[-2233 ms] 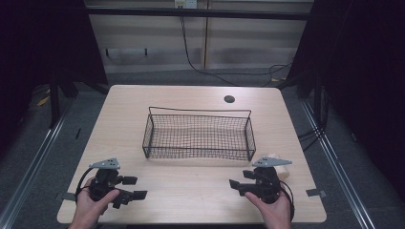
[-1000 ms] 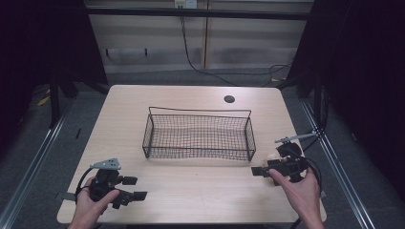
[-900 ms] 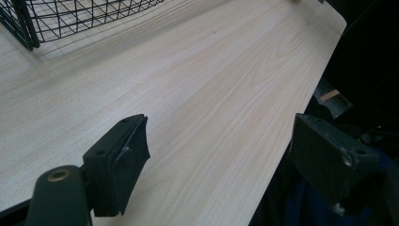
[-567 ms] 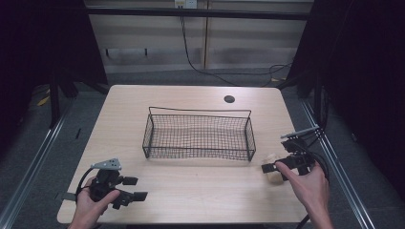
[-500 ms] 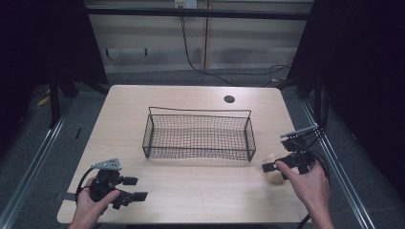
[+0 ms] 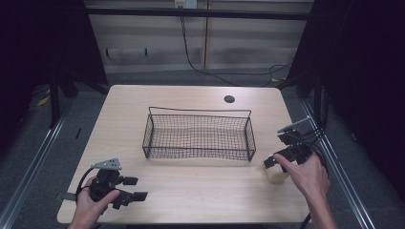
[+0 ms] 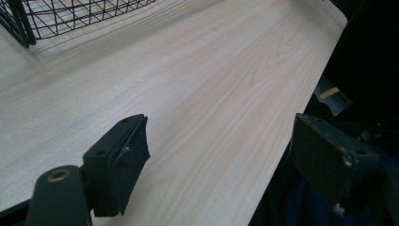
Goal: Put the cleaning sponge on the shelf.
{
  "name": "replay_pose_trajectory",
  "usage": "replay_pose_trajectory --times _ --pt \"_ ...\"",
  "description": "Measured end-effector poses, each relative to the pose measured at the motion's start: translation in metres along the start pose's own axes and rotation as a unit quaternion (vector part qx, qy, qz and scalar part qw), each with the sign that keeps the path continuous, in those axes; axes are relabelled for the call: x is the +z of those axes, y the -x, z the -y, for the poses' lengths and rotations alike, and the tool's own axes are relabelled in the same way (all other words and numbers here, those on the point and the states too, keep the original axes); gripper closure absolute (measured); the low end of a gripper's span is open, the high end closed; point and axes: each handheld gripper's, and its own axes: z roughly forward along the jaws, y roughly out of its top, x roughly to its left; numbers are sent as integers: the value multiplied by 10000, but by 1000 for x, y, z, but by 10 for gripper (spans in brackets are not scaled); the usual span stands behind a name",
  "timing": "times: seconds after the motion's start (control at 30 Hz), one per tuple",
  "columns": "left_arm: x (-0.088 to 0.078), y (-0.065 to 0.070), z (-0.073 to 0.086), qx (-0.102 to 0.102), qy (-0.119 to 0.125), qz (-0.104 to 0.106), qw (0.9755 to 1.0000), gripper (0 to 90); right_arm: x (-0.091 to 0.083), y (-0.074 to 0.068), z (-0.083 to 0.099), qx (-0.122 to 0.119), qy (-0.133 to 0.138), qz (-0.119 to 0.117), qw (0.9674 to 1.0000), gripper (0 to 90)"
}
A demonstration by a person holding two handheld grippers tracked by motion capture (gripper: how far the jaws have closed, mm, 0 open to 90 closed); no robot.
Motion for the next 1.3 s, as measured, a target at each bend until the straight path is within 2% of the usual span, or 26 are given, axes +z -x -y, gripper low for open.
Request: replay_pose_trajectory --times 0.07,0.1,0.13,0.33,0.43,0.6,0.87,0.97,1.07,1.1,1.13,1.2,1.27,1.3 --pt "0 0 0 -1 -3 8 10000 197 2 4 -3 32 -24 -9 10000 200" --pt "0 0 0 -3 -4 11 10000 197 4 6 -4 40 -32 34 10000 204" --pt "0 0 0 -3 -4 6 10000 197 10 11 -9 47 -170 167 9997 199" --pt "1 0 0 -19 -7 2 10000 197 18 16 -16 112 -366 92 9992 205" --pt "0 0 0 -6 -10 45 10000 187 21 19 -17 139 -440 163 9988 209" --pt "0 0 0 -21 -14 65 10000 186 25 20 -19 113 -433 245 9987 221" --pt "0 0 0 -2 -18 73 10000 186 32 20 -22 148 -606 289 9976 216" --pt "0 1 0 -12 -19 67 10000 186 36 19 -23 180 -750 308 9965 210" --pt "0 0 0 -9 -35 92 10000 186 39 20 -24 129 -824 348 9959 214" --pt "0 0 0 9 -32 73 10000 186 41 21 -24 119 -826 343 9959 215" --pt "0 0 0 9 -38 80 10000 186 43 23 -23 245 -842 207 9959 207" --pt "1 1 0 -7 -34 78 10000 186 45 24 -22 272 -858 162 9958 210" --pt "1 0 0 -9 -35 74 10000 186 49 26 -20 272 -921 176 9952 227" --pt "1 0 0 -9 -39 72 10000 186 51 26 -19 246 -931 323 9948 224"
